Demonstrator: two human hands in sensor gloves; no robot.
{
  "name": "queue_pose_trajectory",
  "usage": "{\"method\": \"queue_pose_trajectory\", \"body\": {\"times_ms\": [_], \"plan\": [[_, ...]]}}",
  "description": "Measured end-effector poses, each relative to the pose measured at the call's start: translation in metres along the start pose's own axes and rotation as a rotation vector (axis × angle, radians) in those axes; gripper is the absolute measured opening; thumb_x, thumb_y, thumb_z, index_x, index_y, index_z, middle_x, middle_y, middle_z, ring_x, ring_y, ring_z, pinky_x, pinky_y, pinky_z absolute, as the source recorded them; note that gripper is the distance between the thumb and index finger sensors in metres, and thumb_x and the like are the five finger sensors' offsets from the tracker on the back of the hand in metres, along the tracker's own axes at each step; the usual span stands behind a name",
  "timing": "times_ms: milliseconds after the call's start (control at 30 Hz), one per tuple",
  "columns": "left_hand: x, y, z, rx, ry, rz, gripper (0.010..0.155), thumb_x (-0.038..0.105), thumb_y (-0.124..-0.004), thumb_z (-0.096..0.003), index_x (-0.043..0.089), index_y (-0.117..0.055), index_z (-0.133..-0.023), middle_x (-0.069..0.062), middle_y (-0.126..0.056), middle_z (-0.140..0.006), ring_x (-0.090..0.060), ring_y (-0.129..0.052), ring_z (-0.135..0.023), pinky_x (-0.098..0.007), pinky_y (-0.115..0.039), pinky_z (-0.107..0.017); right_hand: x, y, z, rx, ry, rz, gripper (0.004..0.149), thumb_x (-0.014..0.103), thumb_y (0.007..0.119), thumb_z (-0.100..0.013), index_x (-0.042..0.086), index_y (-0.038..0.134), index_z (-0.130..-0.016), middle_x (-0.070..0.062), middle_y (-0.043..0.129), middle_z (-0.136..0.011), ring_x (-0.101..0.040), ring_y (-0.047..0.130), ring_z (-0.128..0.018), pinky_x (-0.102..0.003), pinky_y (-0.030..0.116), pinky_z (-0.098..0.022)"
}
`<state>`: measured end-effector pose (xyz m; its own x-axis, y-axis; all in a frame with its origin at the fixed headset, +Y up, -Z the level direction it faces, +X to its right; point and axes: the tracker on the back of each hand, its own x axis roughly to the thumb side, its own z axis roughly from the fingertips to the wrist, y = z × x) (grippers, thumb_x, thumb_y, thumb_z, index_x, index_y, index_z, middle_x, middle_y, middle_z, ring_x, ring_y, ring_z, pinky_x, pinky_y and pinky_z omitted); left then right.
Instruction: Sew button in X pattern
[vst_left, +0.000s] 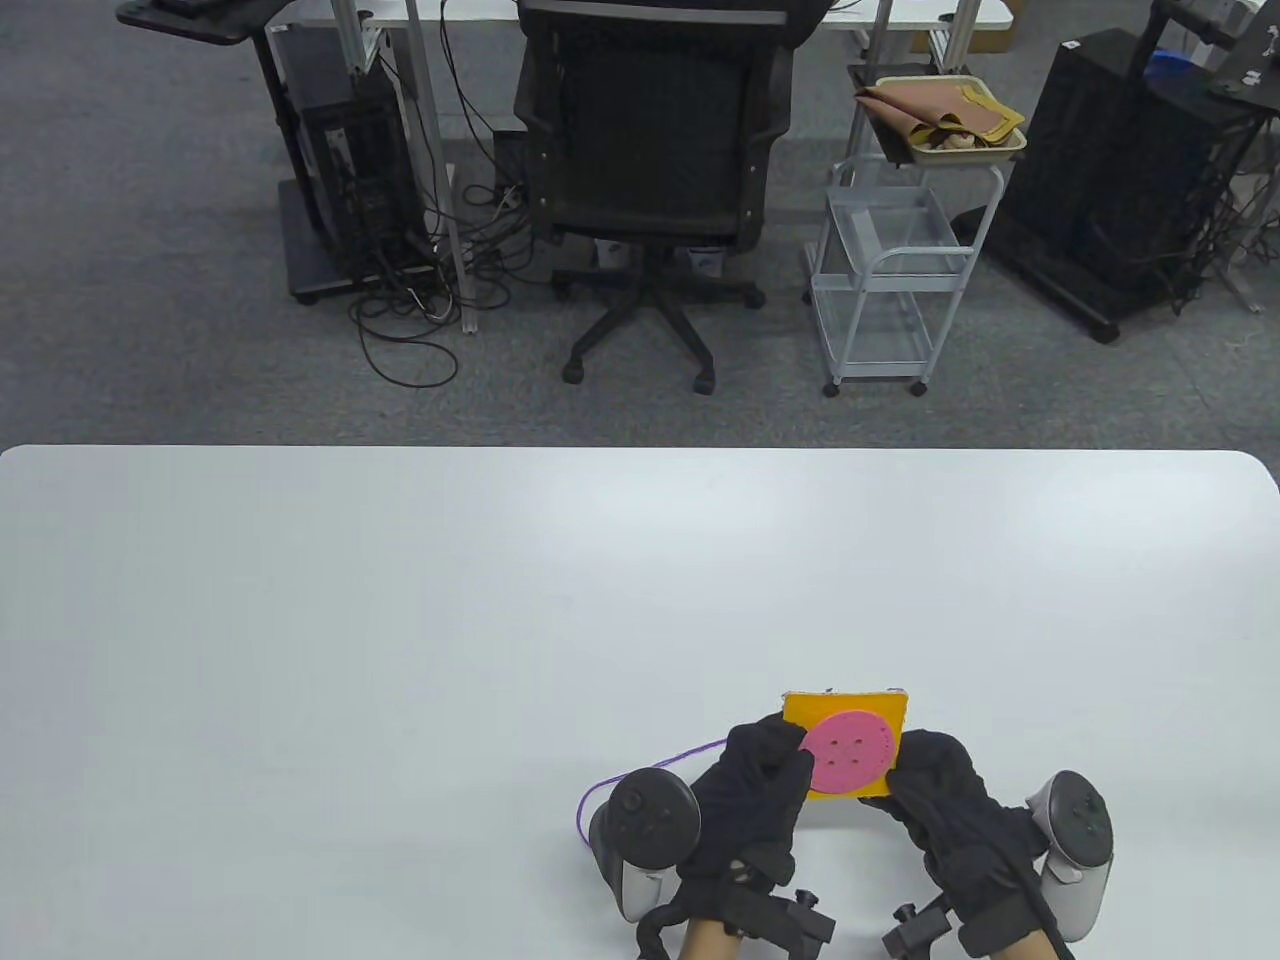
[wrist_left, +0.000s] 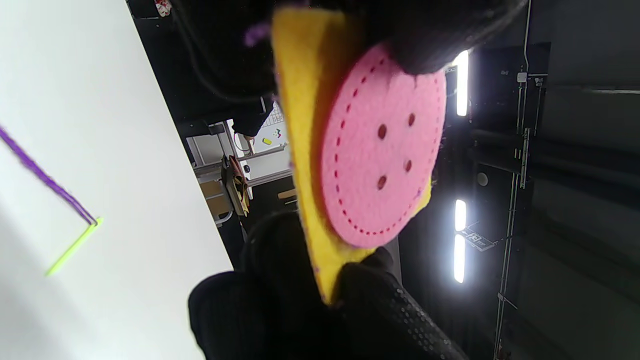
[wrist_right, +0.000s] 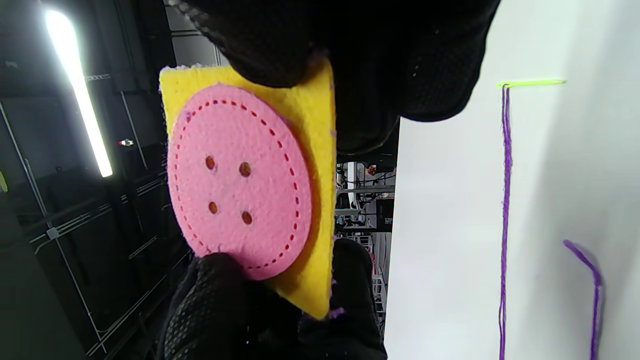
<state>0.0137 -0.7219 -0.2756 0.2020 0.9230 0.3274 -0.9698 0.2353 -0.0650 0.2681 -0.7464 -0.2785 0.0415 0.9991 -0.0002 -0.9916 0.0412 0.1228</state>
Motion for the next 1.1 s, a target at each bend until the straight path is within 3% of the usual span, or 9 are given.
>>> {"method": "queue_pose_trajectory", "body": {"times_ms": [267, 433, 500, 700, 833, 1100], "plan": [[-0.001, 0.0038, -0.0007, 0.02, -0.007, -0.014, 0.03, 0.037, -0.074, -0.0538, 0.026, -0.067, -0.081, 0.004, -0.082, -0.096, -0.013, -0.098, -0.073, -0.043, -0.084, -0.06, -0.0012, 0.0021, 0.0001, 0.044, 0.002, -0.03, 0.05, 0.028, 0.061, -0.055, 0.017, 0.043, -0.101, -0.006, 0.079, -0.093, -0.028, 0.082, -0.083, -0.05, 0.068, -0.071], [0.0003, 0.0037, -0.0006, 0.012, -0.007, -0.013, 0.03, 0.037, -0.074, -0.0537, 0.026, -0.067, -0.081, 0.004, -0.083, -0.095, -0.012, -0.098, -0.073, -0.043, -0.084, -0.059, -0.0011, 0.0003, 0.0005, 0.051, -0.005, -0.064, 0.064, 0.052, 0.062, -0.052, 0.018, 0.045, -0.103, -0.012, 0.073, -0.098, -0.034, 0.075, -0.087, -0.056, 0.06, -0.073], [0.0007, 0.0025, -0.0005, 0.004, -0.007, -0.014, 0.03, 0.037, -0.074, -0.0537, 0.026, -0.067, -0.081, 0.004, -0.084, -0.095, -0.012, -0.098, -0.072, -0.043, -0.084, -0.059, -0.0006, 0.0004, 0.0006, 0.073, -0.002, -0.049, 0.067, 0.055, 0.064, -0.05, 0.018, 0.047, -0.104, -0.014, 0.07, -0.1, -0.035, 0.072, -0.089, -0.057, 0.058, -0.074], [0.0027, -0.0023, -0.0004, -0.019, -0.016, -0.066, 0.03, 0.037, -0.074, -0.0535, 0.026, -0.068, -0.081, 0.004, -0.085, -0.094, -0.012, -0.099, -0.071, -0.043, -0.085, -0.058, 0.0009, 0.005, -0.0007, 0.107, -0.012, 0.047, 0.061, 0.046, 0.071, -0.051, 0.018, 0.054, -0.102, -0.011, 0.073, -0.097, -0.032, 0.075, -0.086, -0.055, 0.06, -0.074], [0.0038, -0.0037, -0.0005, -0.022, -0.022, -0.102, 0.03, 0.037, -0.074, -0.0533, 0.025, -0.068, -0.081, 0.004, -0.085, -0.094, -0.012, -0.099, -0.071, -0.043, -0.085, -0.058, 0.0008, 0.007, -0.0008, 0.1, -0.013, 0.071, 0.049, 0.037, 0.071, -0.053, 0.021, 0.061, -0.098, -0.006, 0.08, -0.089, -0.026, 0.081, -0.08, -0.052, 0.063, -0.073], [0.0068, -0.0054, 0.0007, 0.007, -0.048, -0.208, 0.031, 0.037, -0.075, -0.0534, 0.025, -0.069, -0.082, 0.002, -0.087, -0.093, -0.013, -0.101, -0.069, -0.044, -0.086, -0.056, 0.0013, 0.0053, -0.0006, 0.066, -0.017, 0.104, 0.041, 0.034, 0.07, -0.053, 0.024, 0.066, -0.093, -0.004, 0.084, -0.084, -0.024, 0.083, -0.077, -0.05, 0.066, -0.072]]}}
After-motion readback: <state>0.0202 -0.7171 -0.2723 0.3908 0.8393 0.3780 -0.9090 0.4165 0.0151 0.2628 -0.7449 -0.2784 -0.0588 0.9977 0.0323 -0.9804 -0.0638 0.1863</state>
